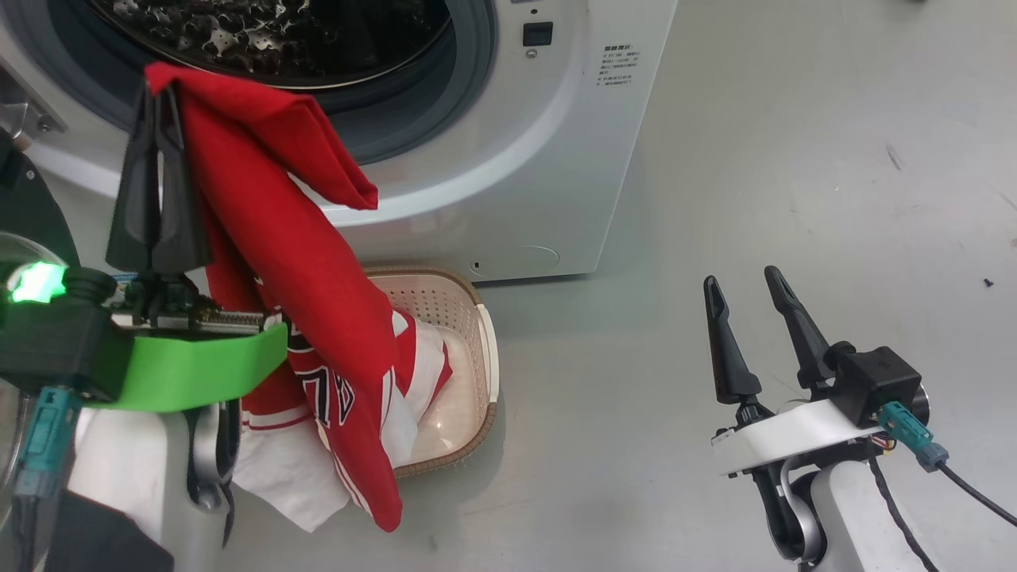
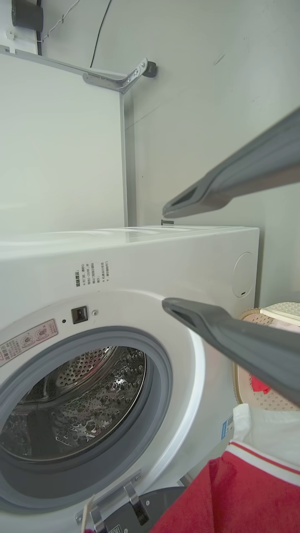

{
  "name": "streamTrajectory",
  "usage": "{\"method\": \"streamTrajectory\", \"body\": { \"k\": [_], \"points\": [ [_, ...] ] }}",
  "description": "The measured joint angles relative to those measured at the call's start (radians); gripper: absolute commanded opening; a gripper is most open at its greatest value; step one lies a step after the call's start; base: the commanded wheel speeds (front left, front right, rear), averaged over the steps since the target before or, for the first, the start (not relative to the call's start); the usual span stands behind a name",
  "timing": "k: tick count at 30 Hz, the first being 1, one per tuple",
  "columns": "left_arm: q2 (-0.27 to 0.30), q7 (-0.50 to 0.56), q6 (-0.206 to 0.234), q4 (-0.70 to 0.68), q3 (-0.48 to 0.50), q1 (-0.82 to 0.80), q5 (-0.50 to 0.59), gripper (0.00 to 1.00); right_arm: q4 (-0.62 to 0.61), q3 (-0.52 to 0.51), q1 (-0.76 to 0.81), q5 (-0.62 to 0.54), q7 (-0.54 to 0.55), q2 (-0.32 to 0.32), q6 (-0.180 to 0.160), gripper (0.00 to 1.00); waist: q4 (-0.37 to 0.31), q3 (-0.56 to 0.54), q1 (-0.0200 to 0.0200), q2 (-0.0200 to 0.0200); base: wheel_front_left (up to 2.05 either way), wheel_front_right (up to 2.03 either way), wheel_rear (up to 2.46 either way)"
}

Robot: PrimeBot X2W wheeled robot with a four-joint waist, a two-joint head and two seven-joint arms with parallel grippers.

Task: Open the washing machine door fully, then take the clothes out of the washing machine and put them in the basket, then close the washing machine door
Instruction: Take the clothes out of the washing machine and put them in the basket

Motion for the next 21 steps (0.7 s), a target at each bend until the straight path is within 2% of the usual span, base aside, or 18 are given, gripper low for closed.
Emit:
{"method": "streamTrajectory", "body": {
  "k": [11,21],
  "points": [
    [-0.015,0.041,0.004,0.171,-0.021,0.168,-0.047,0.00,-0.015,0.028,-0.002,0.000,0.000,0.000,0.001,1.00,-0.018,0.050,0.0000,0.0000,0.00,0.00,0.00],
    [-0.013,0.088,0.003,0.391,-0.016,0.170,-0.072,0.00,-0.039,0.044,-0.035,0.002,0.000,0.000,0.009,1.00,-0.056,0.130,0.0000,0.0000,0.00,0.00,0.00]
  ]
}}
